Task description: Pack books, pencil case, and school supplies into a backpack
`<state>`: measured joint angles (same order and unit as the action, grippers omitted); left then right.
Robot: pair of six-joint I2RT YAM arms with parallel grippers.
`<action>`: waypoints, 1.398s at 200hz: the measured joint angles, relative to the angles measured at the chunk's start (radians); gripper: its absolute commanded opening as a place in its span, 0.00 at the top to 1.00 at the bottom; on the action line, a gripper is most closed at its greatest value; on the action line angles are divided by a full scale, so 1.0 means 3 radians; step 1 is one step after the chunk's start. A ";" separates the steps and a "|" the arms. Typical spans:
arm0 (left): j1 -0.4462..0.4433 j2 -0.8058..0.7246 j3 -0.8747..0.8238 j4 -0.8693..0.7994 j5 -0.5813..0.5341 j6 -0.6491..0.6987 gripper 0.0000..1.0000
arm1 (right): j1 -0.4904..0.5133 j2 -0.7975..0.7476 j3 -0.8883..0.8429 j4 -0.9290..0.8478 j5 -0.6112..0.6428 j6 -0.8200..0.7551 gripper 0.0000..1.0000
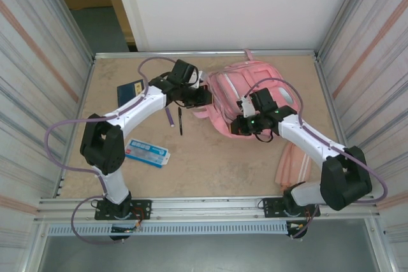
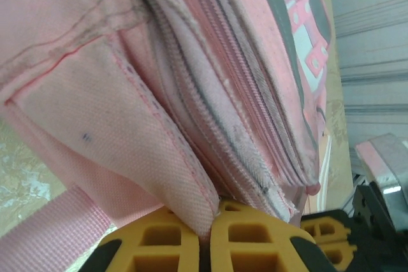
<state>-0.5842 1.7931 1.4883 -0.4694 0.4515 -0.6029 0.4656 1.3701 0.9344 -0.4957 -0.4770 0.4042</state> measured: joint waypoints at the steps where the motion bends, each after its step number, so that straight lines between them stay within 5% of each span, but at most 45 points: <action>1: -0.0003 0.0001 -0.0005 0.0009 -0.0001 -0.0010 1.00 | 0.0011 0.0009 0.0009 -0.0003 0.0004 0.0014 1.00; 97: -0.0008 -0.0032 -0.0540 0.0455 -0.0041 -0.0251 1.00 | 0.0150 -0.0004 0.0329 -0.0273 0.0013 0.0290 1.00; 208: -0.0223 -0.0033 -0.0724 0.0827 -0.0205 -0.0449 1.00 | 0.0272 0.0062 0.0397 0.0070 0.0135 0.0726 0.95; 279: -0.0170 -0.0113 -0.1335 0.1181 -0.0050 -0.0507 0.67 | 0.0412 0.0056 -0.0173 0.0472 0.0556 0.0455 0.90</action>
<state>-0.6353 1.7592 1.0878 -0.1150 0.4366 -0.7551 0.5892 1.3869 0.8825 -0.3542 -0.3103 0.5407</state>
